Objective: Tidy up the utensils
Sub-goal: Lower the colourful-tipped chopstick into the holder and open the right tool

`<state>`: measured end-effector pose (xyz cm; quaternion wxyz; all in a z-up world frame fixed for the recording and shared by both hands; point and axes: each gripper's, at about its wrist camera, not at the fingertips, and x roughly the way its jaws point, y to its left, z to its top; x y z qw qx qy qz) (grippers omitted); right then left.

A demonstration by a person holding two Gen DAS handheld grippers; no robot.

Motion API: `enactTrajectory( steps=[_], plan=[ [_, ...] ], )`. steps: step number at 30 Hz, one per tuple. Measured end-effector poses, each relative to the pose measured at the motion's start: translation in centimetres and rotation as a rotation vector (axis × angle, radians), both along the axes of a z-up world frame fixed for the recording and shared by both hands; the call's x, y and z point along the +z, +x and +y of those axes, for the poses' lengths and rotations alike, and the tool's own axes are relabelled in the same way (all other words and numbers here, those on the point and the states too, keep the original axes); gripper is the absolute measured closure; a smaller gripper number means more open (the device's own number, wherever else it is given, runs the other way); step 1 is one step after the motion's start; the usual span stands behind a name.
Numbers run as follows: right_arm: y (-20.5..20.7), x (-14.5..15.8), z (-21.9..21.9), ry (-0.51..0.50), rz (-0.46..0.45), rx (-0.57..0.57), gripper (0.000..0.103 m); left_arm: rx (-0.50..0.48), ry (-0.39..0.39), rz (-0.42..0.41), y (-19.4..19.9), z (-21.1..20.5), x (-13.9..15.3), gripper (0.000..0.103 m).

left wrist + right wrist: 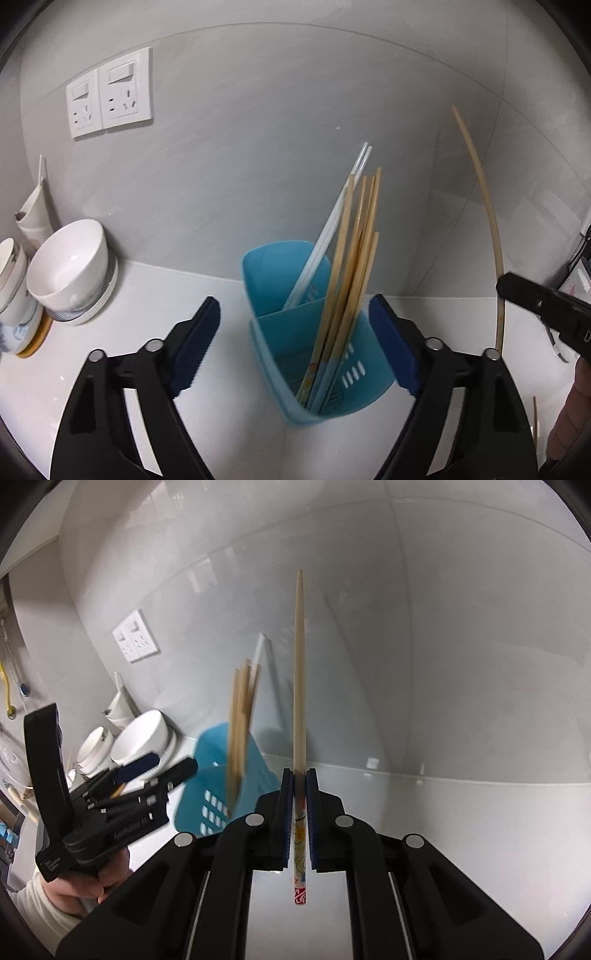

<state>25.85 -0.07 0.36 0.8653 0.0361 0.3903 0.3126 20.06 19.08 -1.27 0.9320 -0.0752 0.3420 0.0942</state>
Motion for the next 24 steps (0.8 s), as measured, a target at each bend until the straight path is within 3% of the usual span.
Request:
enactTrajectory(
  steps=[4, 7, 10, 24],
  plan=[
    [-0.1, 0.5, 0.6, 0.041, -0.006, 0.019, 0.097, 0.031, 0.024, -0.004, -1.2, 0.5, 0.8, 0.008],
    [-0.3, 0.9, 1.5, 0.05, -0.019, 0.036, 0.097, 0.042, 0.032, 0.017, -1.7, 1.1, 1.1, 0.006],
    [-0.7, 1.3, 2.4, 0.062, -0.028, 0.058, 0.097, 0.059, 0.062, 0.042, -1.9, 1.7, 1.2, 0.006],
    [-0.8, 0.6, 7.0, 0.13, -0.07, 0.045, 0.097, 0.107, 0.002, 0.095, -4.9, 4.0, 0.8, 0.006]
  ],
)
